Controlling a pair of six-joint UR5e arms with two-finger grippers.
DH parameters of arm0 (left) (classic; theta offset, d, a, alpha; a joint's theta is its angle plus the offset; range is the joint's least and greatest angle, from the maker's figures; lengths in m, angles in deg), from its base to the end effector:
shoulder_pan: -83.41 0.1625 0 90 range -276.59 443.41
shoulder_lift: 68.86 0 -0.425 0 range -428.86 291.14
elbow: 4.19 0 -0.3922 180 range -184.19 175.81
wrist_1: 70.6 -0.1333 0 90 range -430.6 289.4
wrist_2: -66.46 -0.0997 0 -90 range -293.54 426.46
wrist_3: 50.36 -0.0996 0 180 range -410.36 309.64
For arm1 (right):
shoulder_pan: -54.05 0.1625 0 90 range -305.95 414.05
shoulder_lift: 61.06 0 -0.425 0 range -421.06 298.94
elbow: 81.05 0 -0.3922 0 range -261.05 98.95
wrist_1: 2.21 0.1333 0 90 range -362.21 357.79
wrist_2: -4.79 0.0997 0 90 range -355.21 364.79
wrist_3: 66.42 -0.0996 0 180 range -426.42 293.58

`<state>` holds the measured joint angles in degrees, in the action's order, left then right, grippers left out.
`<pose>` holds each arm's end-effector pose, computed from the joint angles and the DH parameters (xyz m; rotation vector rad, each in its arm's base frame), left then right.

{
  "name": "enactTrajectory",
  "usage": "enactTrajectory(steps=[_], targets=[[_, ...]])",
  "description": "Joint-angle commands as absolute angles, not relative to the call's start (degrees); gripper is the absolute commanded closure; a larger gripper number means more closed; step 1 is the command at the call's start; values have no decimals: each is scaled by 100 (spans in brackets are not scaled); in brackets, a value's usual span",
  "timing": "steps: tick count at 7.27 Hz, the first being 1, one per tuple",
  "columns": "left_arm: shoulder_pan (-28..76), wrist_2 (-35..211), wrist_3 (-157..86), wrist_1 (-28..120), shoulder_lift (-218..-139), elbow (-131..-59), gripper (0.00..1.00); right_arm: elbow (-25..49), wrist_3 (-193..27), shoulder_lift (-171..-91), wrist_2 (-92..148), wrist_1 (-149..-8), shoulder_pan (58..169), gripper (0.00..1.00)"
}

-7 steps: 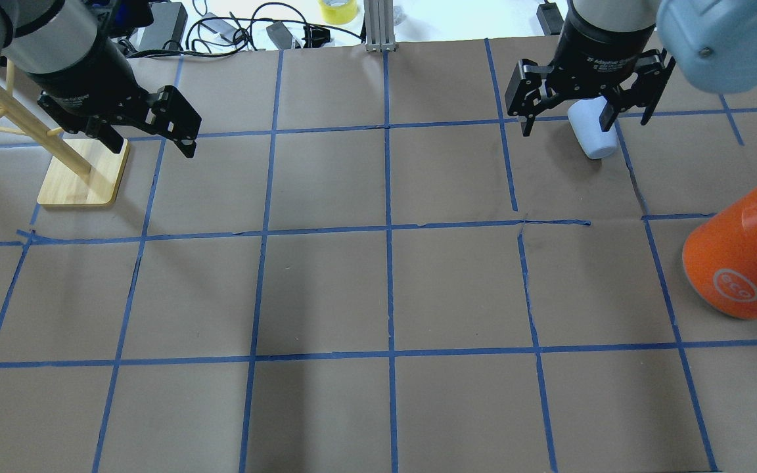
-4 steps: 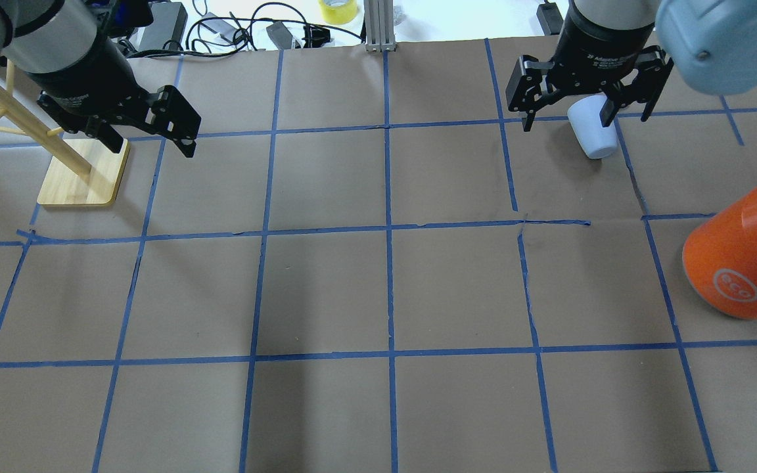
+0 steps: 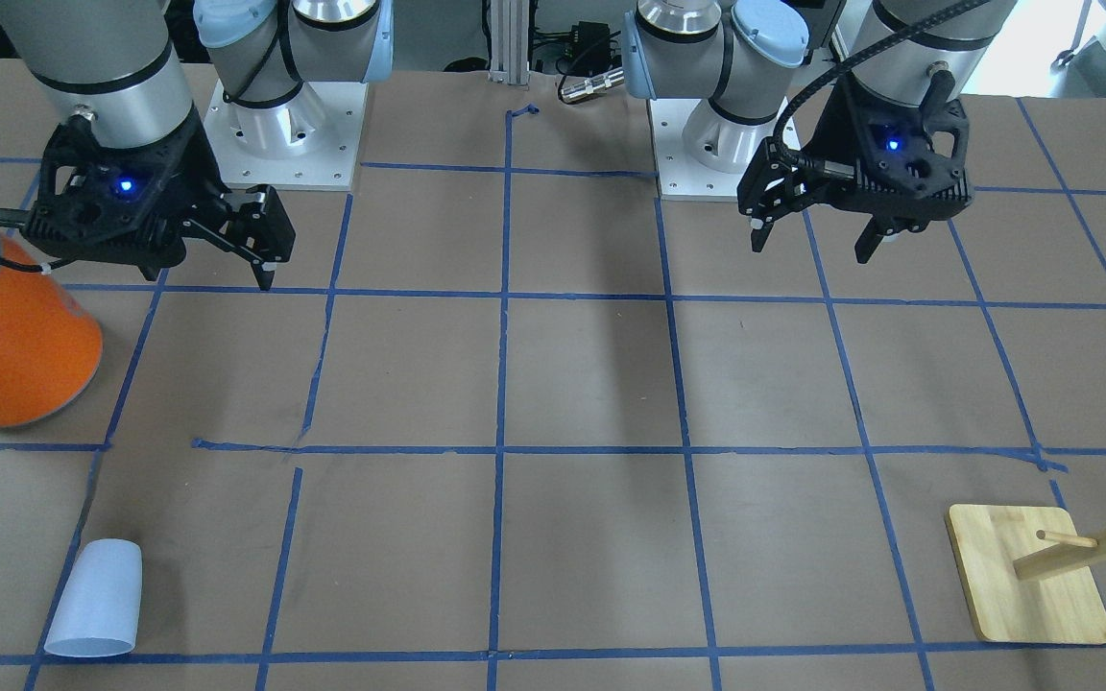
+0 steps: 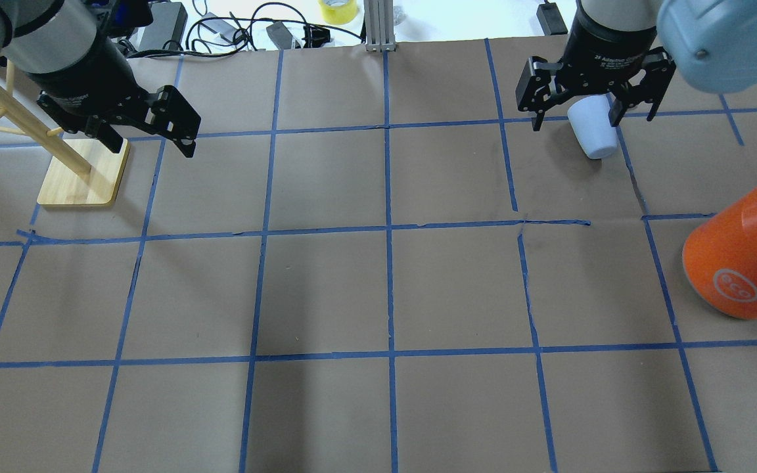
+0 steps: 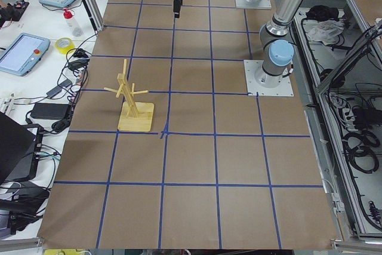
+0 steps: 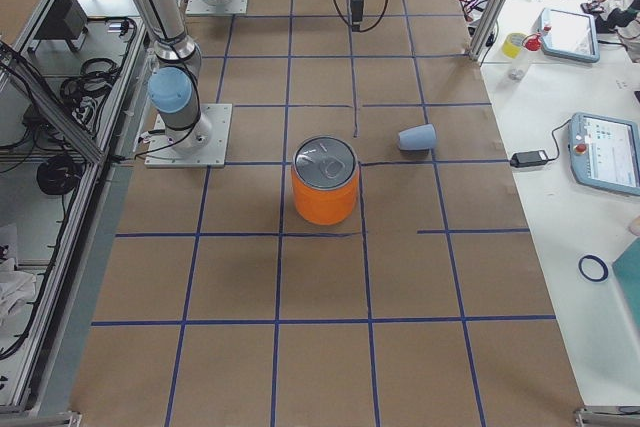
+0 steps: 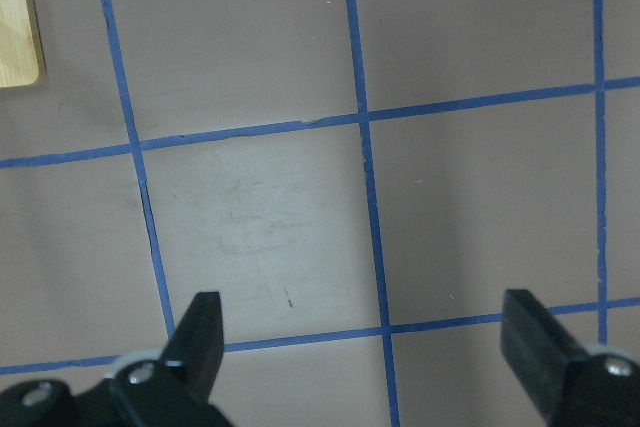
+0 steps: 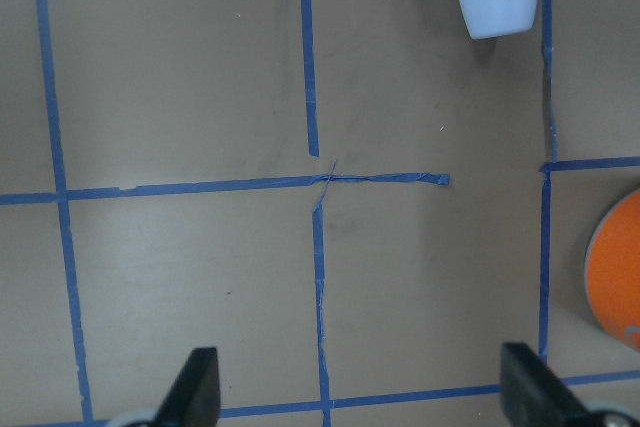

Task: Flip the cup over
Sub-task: 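Lower the right gripper over the pale blue cup lying on its side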

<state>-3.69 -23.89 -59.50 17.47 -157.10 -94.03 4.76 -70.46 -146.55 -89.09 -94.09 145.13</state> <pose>-0.1080 -0.4912 0.5078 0.1699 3.1221 -0.1035 0.1365 -0.5255 0.4874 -0.0808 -3.0737 0.0465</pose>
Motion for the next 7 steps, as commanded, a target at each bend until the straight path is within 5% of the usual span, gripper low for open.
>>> enactTrajectory(steps=[1,7], targets=[[-369,-2381,-5950,1747,-15702,-9401,0,491,-6732,-14204,-8838,-9458,13943,0],[-369,-2381,-5950,1747,-15702,-9401,0,491,-5458,-12181,-8917,-12602,13369,0]])
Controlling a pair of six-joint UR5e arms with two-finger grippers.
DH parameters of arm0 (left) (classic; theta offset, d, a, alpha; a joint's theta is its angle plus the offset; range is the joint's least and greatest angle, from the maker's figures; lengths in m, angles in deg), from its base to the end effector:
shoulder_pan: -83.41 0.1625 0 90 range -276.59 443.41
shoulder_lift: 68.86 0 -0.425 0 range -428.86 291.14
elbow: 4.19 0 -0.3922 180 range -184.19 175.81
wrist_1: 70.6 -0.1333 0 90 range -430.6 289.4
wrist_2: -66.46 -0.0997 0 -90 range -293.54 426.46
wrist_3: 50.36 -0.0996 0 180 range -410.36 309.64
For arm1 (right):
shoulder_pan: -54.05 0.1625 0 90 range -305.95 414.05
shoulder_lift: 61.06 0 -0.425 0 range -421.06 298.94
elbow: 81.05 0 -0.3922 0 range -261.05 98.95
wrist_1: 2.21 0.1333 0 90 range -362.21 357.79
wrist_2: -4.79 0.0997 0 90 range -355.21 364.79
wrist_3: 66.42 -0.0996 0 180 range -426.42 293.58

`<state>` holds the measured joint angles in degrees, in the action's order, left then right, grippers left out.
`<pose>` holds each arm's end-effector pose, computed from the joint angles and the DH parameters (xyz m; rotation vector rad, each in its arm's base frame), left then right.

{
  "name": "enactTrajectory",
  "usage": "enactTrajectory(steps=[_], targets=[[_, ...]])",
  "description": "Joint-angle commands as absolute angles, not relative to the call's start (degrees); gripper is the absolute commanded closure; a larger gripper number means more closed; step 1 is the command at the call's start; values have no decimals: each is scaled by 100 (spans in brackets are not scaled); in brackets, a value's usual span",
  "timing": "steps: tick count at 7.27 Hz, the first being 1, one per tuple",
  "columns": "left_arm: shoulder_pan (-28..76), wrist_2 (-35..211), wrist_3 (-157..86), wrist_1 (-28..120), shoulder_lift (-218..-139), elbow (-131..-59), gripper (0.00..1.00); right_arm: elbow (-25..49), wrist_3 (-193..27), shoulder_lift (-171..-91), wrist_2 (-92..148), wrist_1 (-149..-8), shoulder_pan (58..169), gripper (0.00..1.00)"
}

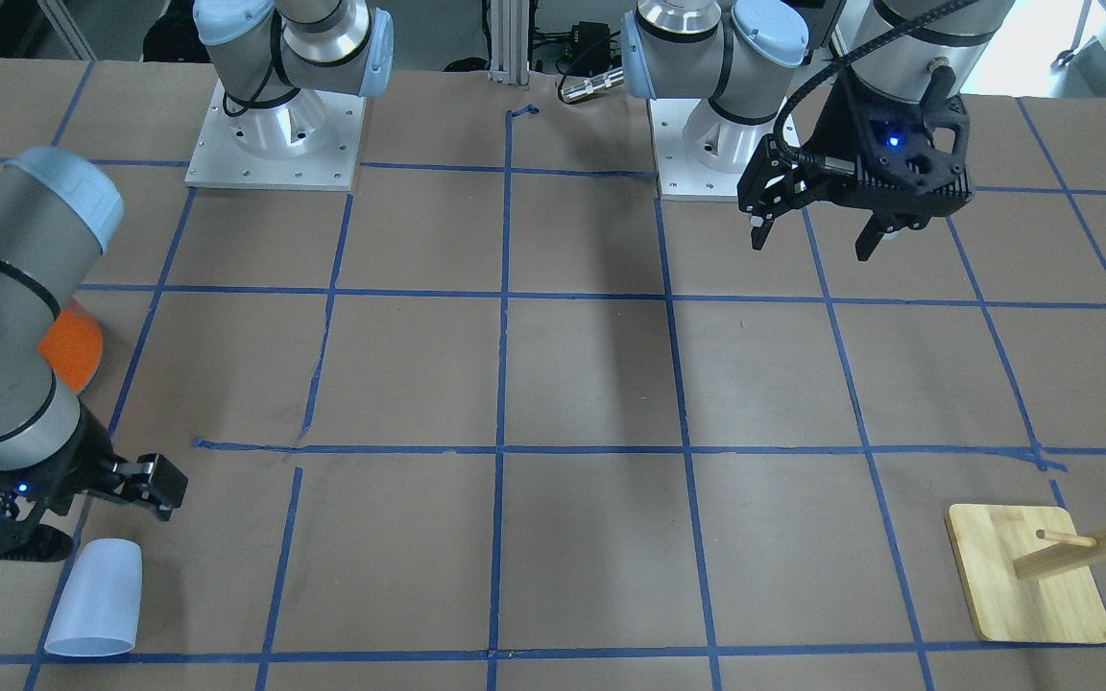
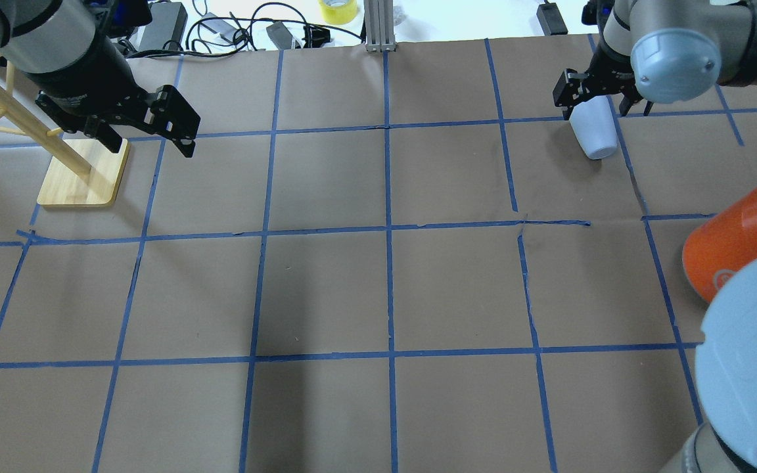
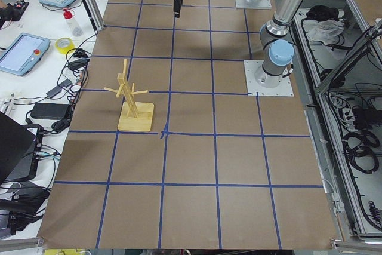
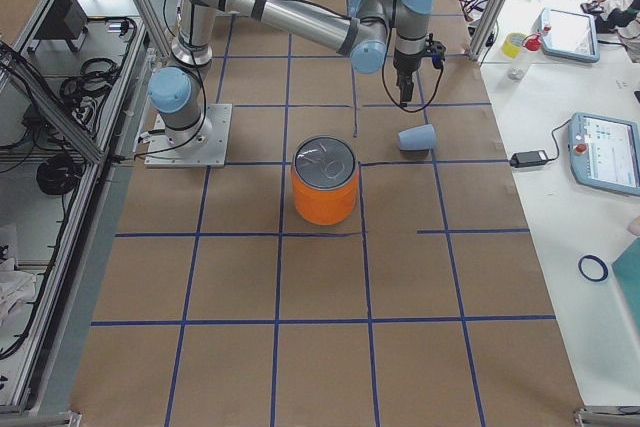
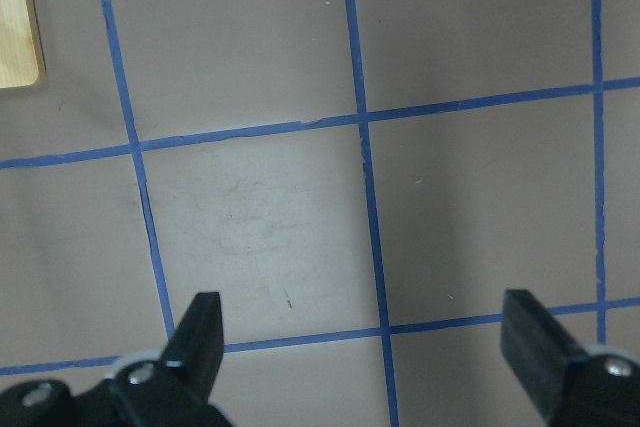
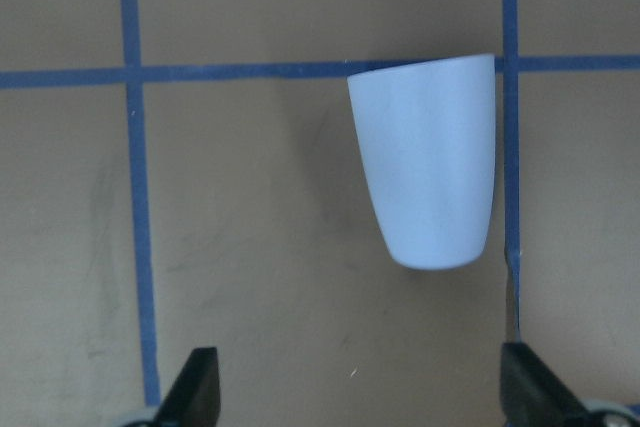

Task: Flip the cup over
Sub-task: 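Close the right gripper on the cup's closed end and lift it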

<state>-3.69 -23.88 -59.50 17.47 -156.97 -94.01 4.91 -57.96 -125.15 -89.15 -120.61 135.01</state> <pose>-0.1080 -0.4904 0.5090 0.1698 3.1219 -0.1076 0.0212 -0.6717 0.3113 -0.0214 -3.0523 0.1561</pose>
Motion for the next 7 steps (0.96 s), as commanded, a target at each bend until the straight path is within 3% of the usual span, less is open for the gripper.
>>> enactTrajectory(steps=[1,7], targets=[[-369,-2381,-5950,1747,-15693,-9401,0,491,-5455,-12066,-8899,-12631,13360,0],[-369,-2381,-5950,1747,-15693,-9401,0,473,-5148,-11337,-8891,-13525,13052,0]])
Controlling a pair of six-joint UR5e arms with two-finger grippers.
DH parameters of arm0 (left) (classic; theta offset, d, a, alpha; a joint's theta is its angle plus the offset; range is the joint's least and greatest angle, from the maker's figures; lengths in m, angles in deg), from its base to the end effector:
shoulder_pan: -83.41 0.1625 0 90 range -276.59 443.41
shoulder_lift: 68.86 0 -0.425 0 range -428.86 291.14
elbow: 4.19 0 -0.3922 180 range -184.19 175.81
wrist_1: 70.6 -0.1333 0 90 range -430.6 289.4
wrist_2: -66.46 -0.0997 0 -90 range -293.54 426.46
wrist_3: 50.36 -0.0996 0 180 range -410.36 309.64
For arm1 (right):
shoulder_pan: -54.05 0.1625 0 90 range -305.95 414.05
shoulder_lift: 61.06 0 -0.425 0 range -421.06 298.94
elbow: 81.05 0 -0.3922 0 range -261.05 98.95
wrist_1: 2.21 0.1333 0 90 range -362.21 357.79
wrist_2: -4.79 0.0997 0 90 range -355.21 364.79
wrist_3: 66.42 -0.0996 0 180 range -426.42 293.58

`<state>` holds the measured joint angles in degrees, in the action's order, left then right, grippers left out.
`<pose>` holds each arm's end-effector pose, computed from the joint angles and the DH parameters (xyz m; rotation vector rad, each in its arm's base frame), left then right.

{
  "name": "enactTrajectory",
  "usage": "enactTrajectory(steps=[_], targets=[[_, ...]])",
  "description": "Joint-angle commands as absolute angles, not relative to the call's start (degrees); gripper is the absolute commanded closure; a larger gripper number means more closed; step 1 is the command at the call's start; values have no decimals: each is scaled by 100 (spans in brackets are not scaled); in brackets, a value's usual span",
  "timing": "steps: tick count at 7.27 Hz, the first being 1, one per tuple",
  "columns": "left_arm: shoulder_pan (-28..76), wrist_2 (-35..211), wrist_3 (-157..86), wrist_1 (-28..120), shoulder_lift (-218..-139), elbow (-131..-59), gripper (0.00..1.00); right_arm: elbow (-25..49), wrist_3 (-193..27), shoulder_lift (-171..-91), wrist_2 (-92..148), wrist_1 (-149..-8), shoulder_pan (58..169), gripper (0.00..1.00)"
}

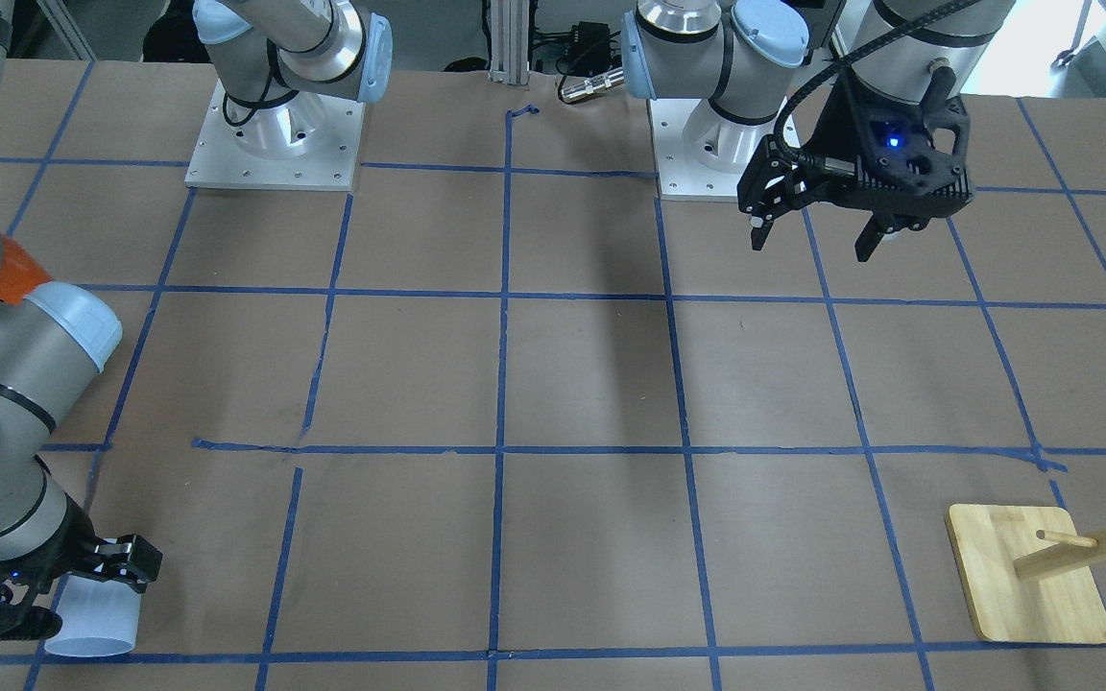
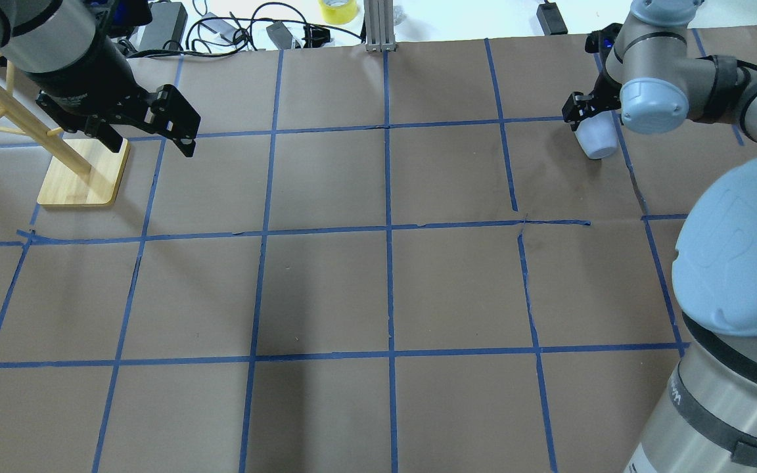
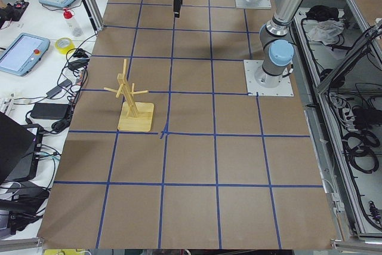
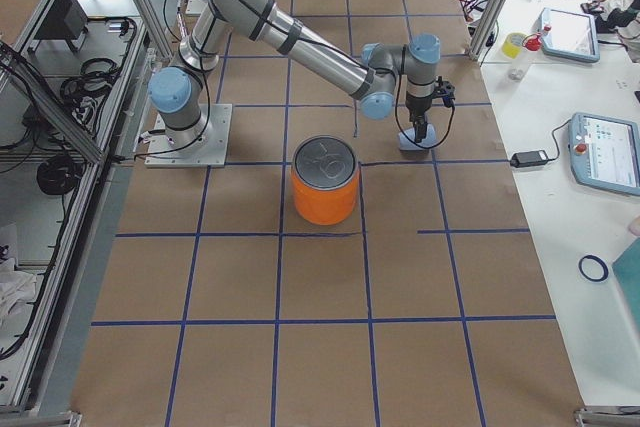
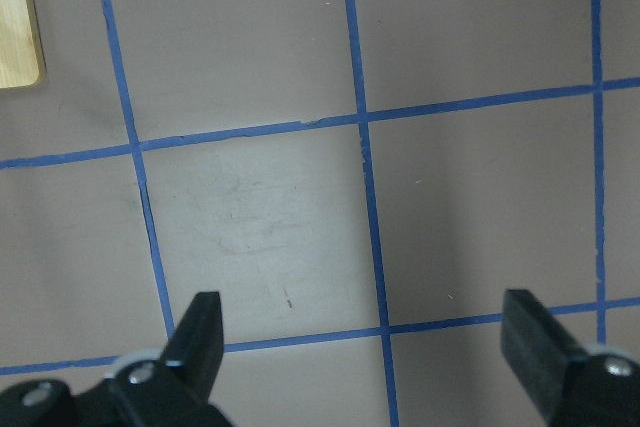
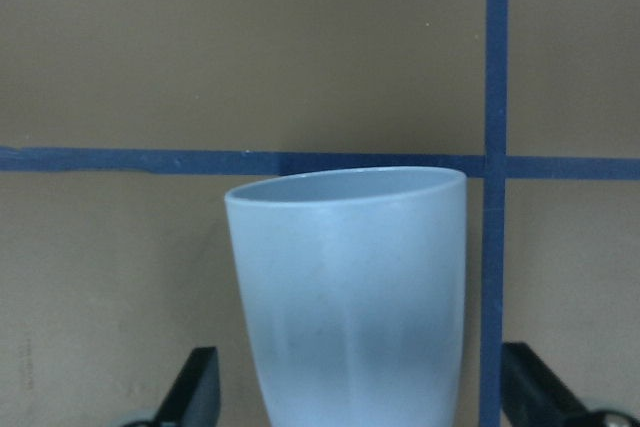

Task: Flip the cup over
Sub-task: 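Close the right gripper on the cup's closed end and lift it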

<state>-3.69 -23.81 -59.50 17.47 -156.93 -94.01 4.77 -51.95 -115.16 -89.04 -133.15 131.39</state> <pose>-0.1082 -0.4902 0.5094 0.1700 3.1230 -0.1089 -0.0292 -0.7080 0.2184 0.0397 -3.0313 0.2139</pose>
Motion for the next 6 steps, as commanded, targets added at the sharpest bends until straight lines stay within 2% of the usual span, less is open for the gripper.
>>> enactTrajectory(steps=[1,3,4,5,6], targets=[[-369,-2389,-5950,1747,-15693,-9401,0,465,-5156,-11231,-8890,-13728,13052,0],[-369,-2389,-5950,1747,-15693,-9401,0,369,-5191,-11002,-8847,-13765,13052,0],[-369,-2389,-5950,1747,-15693,-9401,0,368,-5235,-10984,-8812,-13861,13052,29],[-369,-2389,-5950,1747,-15693,-9401,0,359,-5183,-11053,-8811,-13897,13052,75],[-369,-2389,-5950,1747,-15693,-9401,0,350,-5191,-11158,-8811,-13880,13122,95]])
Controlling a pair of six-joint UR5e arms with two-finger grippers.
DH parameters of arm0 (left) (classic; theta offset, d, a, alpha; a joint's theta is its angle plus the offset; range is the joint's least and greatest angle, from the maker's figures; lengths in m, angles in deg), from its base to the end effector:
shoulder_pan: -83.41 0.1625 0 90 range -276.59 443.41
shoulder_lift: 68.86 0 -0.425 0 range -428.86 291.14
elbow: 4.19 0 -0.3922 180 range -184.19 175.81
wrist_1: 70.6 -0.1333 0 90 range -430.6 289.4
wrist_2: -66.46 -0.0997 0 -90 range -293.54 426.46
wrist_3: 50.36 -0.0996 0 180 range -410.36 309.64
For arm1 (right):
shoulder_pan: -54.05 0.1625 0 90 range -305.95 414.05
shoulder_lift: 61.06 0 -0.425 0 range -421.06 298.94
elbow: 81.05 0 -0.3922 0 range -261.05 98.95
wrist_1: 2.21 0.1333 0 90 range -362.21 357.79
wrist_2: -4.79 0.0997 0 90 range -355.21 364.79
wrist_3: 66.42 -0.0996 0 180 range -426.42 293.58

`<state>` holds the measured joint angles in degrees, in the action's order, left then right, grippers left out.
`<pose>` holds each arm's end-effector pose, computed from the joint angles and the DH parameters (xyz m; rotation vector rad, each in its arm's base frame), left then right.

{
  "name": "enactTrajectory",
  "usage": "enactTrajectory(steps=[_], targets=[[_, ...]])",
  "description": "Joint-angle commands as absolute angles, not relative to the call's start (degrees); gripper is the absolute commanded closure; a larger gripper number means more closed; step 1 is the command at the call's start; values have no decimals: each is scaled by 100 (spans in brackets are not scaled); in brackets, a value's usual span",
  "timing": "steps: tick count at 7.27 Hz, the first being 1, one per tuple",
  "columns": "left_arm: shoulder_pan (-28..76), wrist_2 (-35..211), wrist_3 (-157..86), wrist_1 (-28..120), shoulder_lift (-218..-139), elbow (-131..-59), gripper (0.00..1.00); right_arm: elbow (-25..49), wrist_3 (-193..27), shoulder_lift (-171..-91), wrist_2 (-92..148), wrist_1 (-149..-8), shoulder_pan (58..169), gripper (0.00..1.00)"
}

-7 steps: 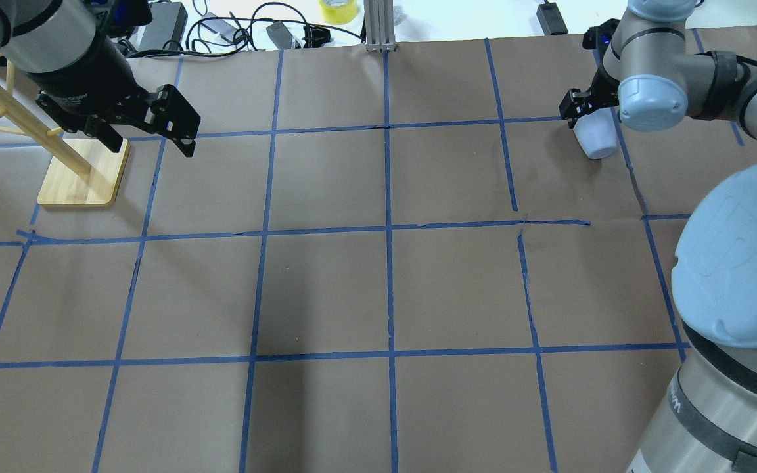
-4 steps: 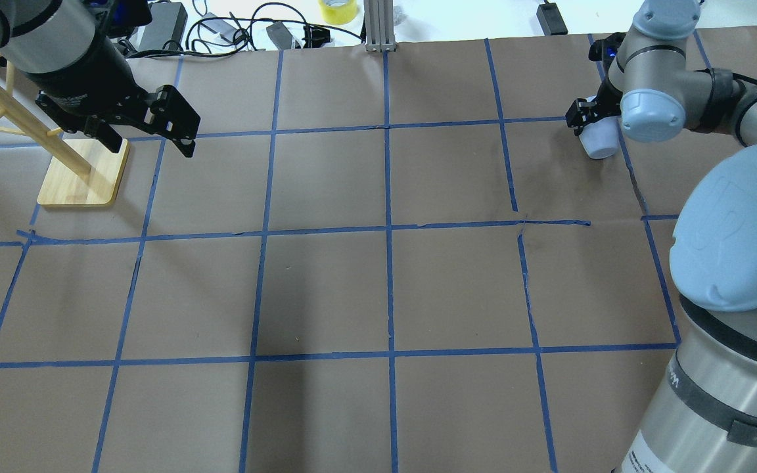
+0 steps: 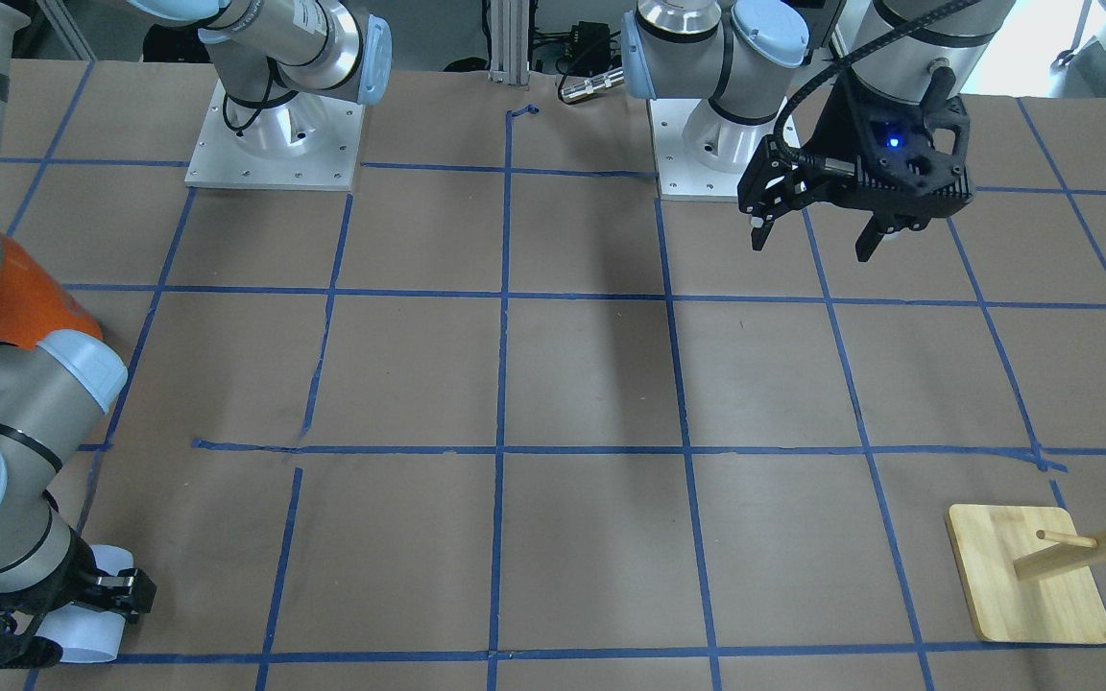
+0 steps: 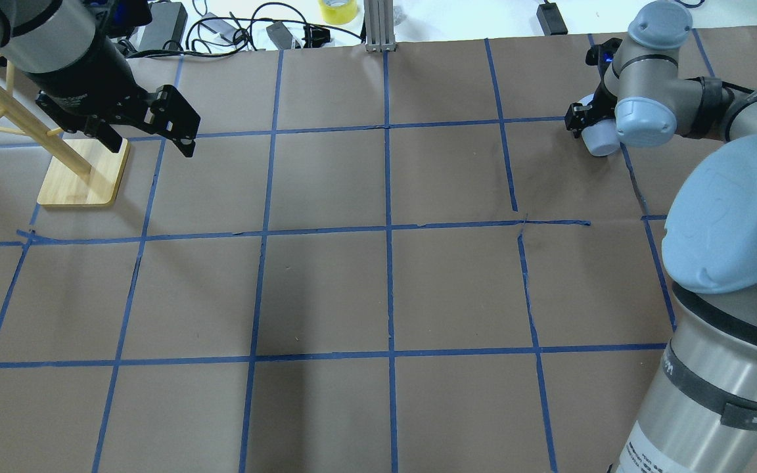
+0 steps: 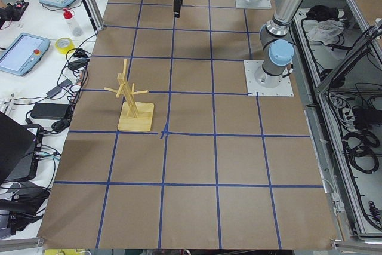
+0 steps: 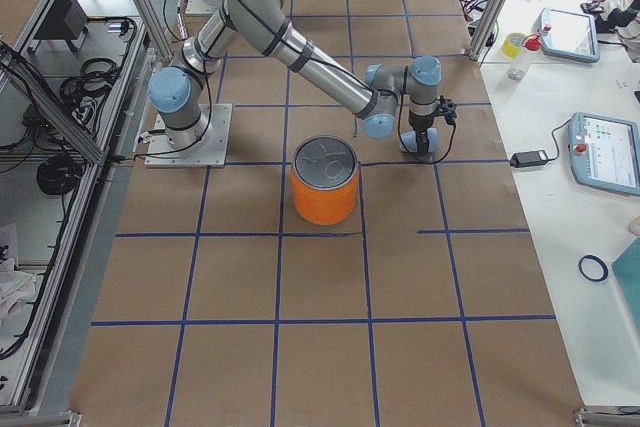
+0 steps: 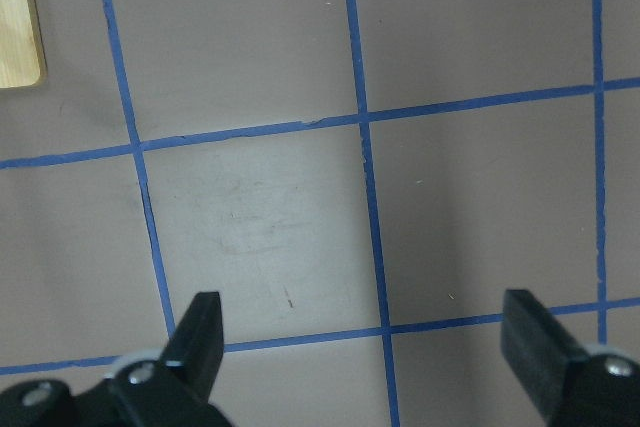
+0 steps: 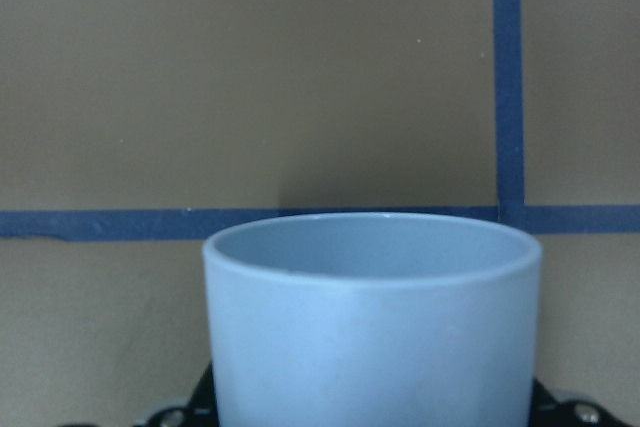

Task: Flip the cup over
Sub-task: 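Close the right gripper on the cup's closed end and lift it, then carry the cup with the right gripper toward the table center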

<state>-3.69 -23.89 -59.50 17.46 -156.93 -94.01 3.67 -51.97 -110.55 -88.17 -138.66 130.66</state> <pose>-0.1080 -0.4902 0.5094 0.1698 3.1216 -0.1089 -0.0406 -0.7239 0.1812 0.0204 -3.0325 0.2703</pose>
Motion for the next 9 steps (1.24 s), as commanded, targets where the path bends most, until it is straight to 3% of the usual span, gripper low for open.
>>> enactTrajectory(steps=[1,3,9], targets=[[-369,-2389,-5950,1747,-15693,-9410,0,263,-5157,-11394,-8803,-13792,13305,100],[-369,-2381,-5950,1747,-15693,-9401,0,227,-4850,-11695,-8820,-13817,14260,100],[-369,-2381,-5950,1747,-15693,-9401,0,262,-2075,-11187,-8996,-14380,16125,100]])
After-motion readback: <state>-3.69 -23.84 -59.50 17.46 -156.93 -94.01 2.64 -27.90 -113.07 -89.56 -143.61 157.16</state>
